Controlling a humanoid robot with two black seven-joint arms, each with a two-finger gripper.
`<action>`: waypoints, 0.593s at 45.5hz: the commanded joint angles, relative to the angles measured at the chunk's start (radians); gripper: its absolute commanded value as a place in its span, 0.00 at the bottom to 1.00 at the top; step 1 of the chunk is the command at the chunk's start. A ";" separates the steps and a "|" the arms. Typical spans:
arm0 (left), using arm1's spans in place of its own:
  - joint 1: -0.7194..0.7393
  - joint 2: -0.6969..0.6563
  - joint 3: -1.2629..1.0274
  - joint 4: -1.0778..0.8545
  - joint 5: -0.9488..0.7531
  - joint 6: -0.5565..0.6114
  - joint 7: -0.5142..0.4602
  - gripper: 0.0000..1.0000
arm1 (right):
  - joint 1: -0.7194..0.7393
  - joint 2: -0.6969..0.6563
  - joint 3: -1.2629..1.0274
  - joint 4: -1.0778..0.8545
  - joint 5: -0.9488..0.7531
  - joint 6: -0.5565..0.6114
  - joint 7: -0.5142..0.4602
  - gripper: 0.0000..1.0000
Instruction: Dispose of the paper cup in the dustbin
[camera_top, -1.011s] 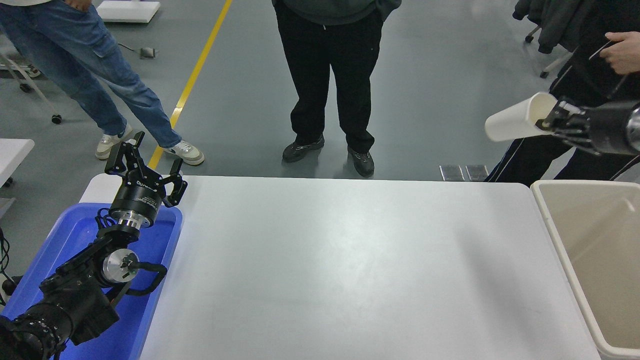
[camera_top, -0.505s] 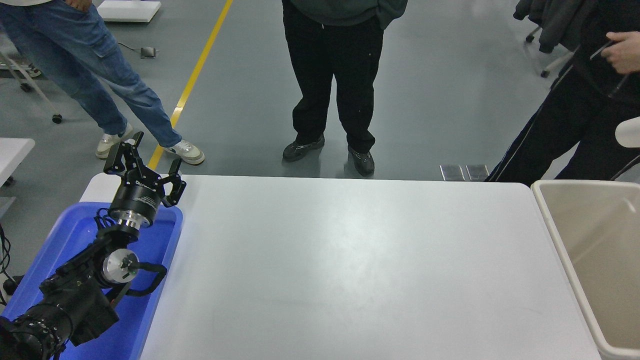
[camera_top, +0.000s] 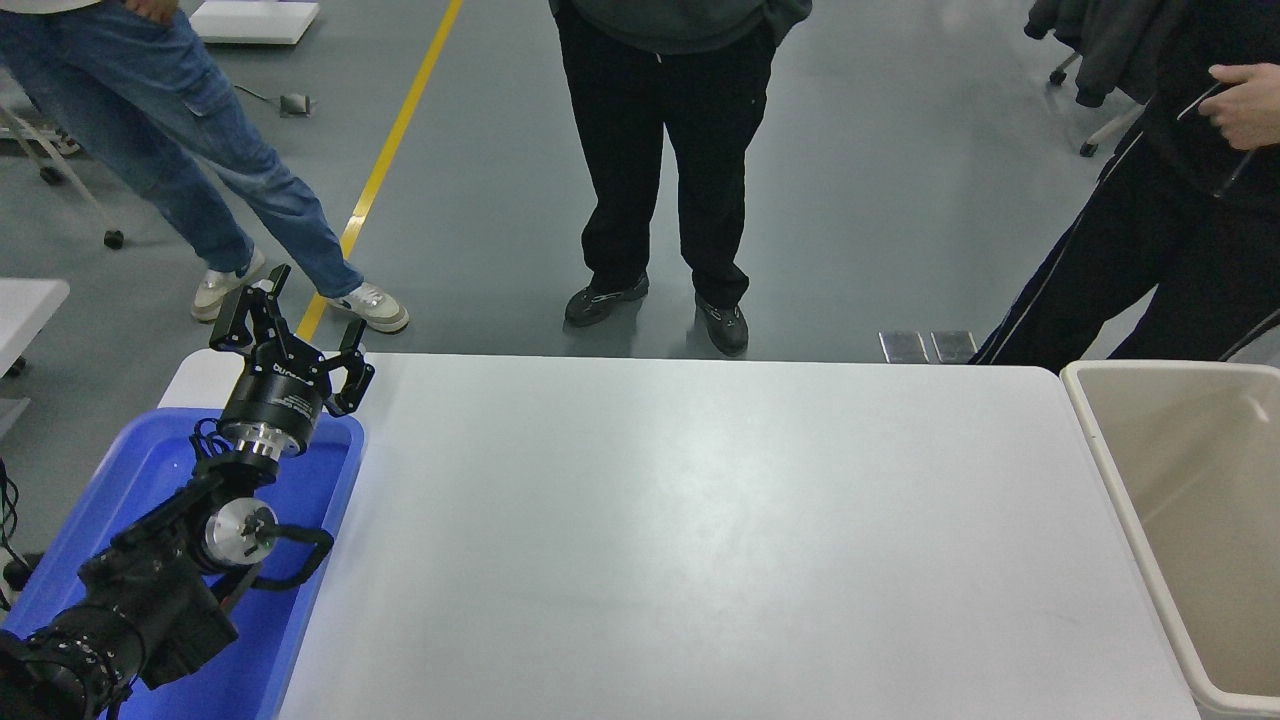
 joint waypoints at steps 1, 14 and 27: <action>0.000 0.000 0.000 0.000 0.000 0.000 0.000 1.00 | -0.134 0.115 0.015 -0.034 -0.001 -0.131 -0.021 0.00; 0.000 0.000 0.000 0.000 0.000 0.000 0.000 1.00 | -0.197 0.186 0.043 -0.033 0.001 -0.165 -0.032 0.00; 0.000 0.000 0.000 0.000 0.000 0.000 0.000 1.00 | -0.207 0.209 0.046 -0.033 0.001 -0.165 -0.032 0.00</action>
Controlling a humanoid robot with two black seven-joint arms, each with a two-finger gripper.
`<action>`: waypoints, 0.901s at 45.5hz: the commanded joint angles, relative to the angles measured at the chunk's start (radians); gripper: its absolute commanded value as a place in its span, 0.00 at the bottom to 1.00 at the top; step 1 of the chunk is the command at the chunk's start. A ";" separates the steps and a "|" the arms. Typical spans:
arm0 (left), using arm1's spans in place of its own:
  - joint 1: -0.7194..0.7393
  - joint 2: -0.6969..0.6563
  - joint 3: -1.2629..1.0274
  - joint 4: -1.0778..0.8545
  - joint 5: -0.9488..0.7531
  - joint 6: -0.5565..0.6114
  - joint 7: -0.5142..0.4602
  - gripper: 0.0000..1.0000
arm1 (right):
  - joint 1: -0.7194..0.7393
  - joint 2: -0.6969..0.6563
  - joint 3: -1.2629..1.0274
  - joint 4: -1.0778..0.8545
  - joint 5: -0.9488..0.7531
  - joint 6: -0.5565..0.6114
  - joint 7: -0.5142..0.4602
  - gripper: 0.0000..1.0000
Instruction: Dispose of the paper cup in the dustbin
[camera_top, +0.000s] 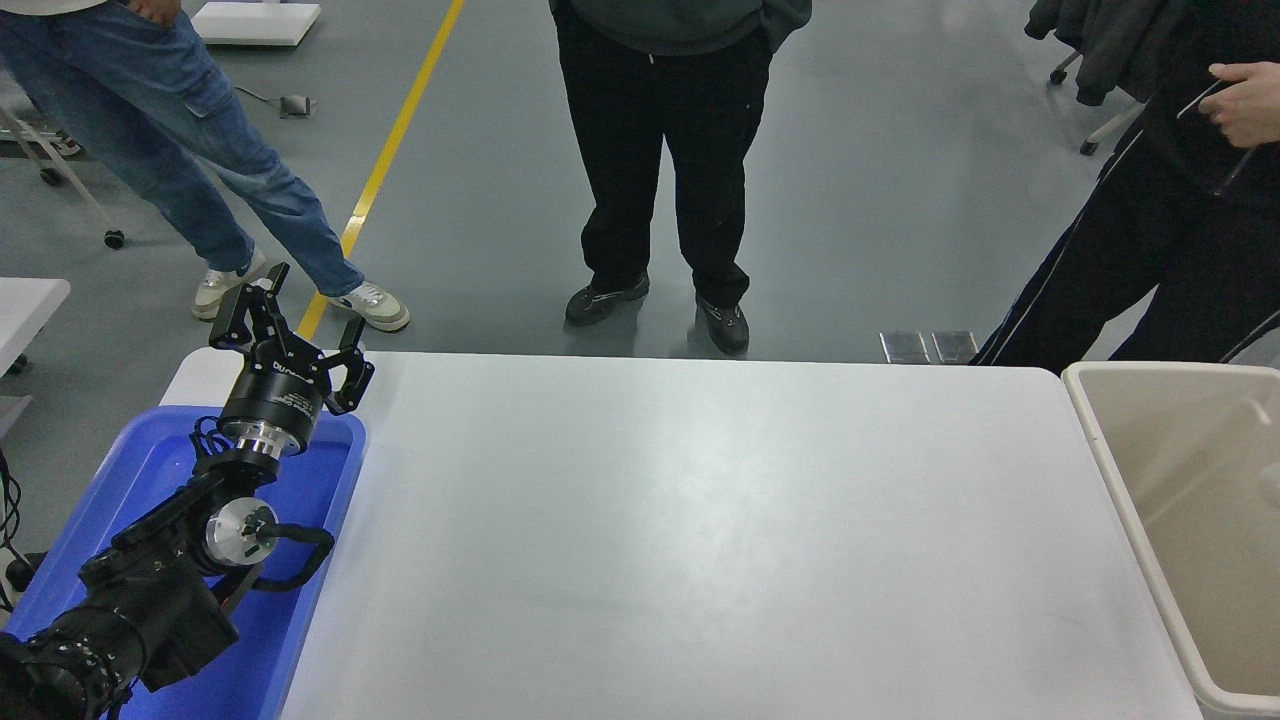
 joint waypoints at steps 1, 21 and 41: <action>0.000 0.000 0.000 0.001 0.000 0.000 0.000 1.00 | -0.025 0.035 0.009 -0.001 0.000 -0.011 -0.002 0.00; 0.000 0.000 0.000 0.000 0.000 0.000 0.000 1.00 | -0.029 0.042 0.017 -0.003 0.002 -0.021 -0.004 0.00; 0.000 0.000 0.000 0.000 0.000 0.000 0.000 1.00 | -0.019 0.042 0.127 0.005 0.003 -0.117 -0.001 0.97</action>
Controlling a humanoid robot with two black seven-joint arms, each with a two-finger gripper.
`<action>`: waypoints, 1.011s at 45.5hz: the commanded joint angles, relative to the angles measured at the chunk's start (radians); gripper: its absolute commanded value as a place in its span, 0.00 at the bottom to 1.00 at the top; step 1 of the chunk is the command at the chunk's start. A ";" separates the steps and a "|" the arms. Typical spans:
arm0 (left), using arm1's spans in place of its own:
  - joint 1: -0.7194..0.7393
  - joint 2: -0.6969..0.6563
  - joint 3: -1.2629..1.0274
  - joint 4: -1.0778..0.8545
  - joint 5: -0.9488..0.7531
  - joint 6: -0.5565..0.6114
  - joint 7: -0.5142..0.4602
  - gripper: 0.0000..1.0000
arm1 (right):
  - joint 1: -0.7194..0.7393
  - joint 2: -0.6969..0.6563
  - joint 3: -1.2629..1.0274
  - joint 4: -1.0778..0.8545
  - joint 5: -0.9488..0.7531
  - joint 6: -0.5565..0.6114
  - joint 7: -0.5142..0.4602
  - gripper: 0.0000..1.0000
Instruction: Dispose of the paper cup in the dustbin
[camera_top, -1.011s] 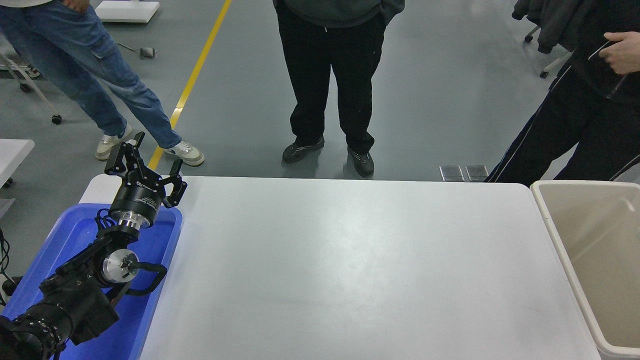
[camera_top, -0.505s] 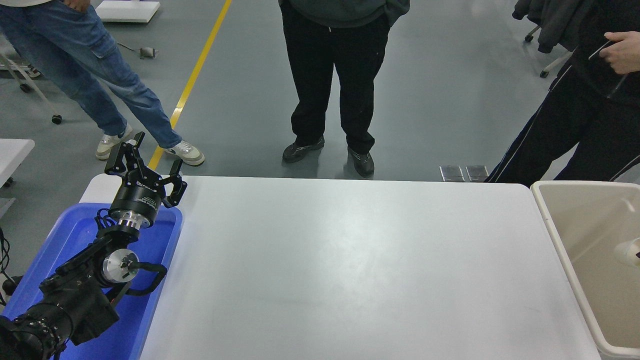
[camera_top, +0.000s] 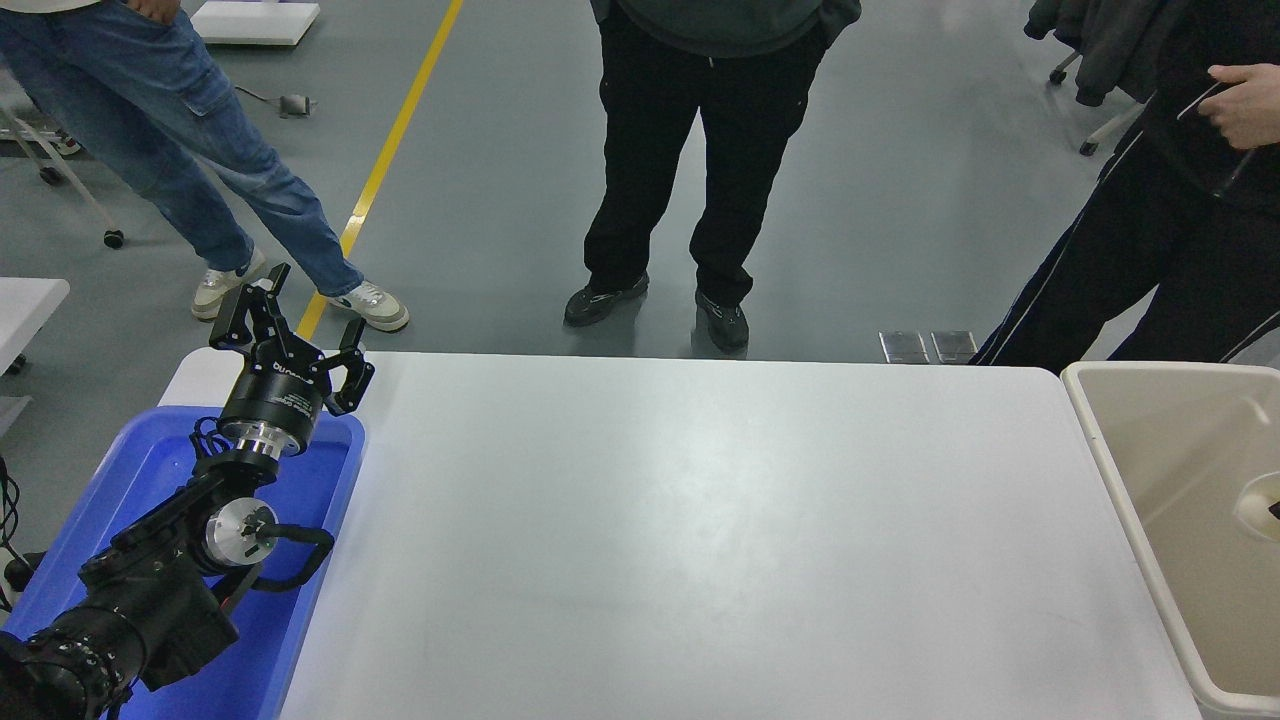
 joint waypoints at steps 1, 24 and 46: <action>0.000 0.000 0.000 0.000 0.000 0.000 0.000 1.00 | 0.009 0.002 0.077 0.008 0.002 -0.033 0.001 0.97; 0.000 0.000 0.000 0.001 0.000 0.000 0.000 1.00 | 0.265 -0.050 0.619 0.092 0.002 -0.019 0.001 0.99; 0.000 0.000 0.000 0.000 0.000 0.000 0.000 1.00 | 0.365 -0.277 1.014 0.613 0.003 -0.025 0.012 0.99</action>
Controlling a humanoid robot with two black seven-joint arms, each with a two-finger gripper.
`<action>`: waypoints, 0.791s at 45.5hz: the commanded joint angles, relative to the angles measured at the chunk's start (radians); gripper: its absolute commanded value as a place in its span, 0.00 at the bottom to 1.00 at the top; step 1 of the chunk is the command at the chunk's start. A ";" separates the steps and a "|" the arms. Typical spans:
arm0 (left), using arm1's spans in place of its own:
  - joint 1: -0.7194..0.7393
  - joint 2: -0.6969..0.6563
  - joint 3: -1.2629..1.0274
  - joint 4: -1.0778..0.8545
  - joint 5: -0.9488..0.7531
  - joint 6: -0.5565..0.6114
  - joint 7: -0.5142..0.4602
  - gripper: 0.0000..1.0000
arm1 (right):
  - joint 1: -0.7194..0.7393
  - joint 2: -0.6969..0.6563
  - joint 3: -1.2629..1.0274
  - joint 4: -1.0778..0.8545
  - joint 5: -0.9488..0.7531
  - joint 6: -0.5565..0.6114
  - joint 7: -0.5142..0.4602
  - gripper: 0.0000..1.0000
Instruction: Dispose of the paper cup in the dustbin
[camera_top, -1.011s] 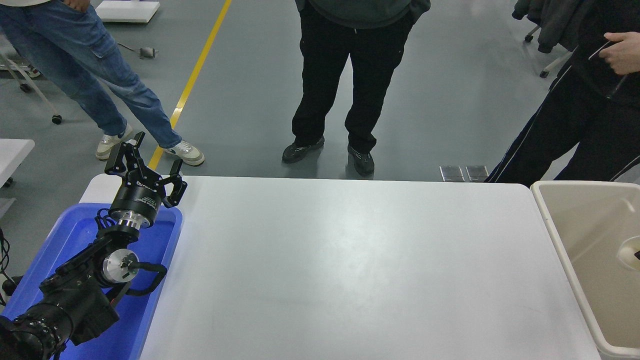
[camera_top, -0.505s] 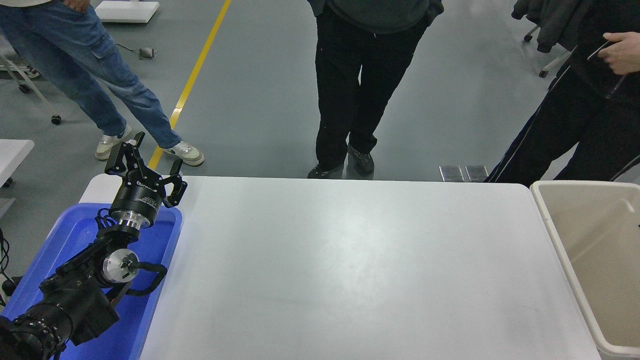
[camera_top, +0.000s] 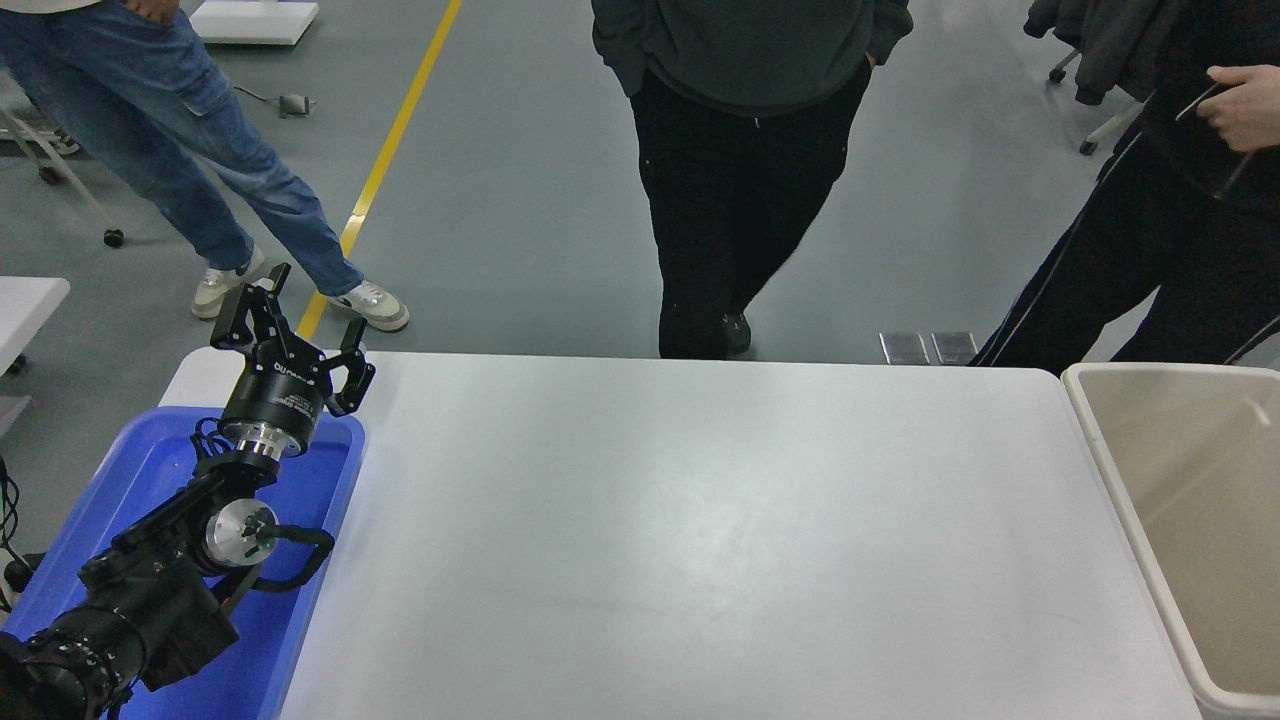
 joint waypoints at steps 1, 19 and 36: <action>0.000 0.000 0.000 0.000 0.000 0.000 0.000 1.00 | 0.001 -0.110 0.276 0.311 0.002 -0.003 0.005 0.99; 0.000 0.000 0.000 0.000 0.000 0.000 0.000 1.00 | -0.178 -0.090 0.568 0.580 -0.014 0.007 0.163 0.99; 0.000 0.000 0.000 0.000 0.000 0.000 0.000 1.00 | -0.341 0.079 0.569 0.570 -0.021 0.007 0.310 0.99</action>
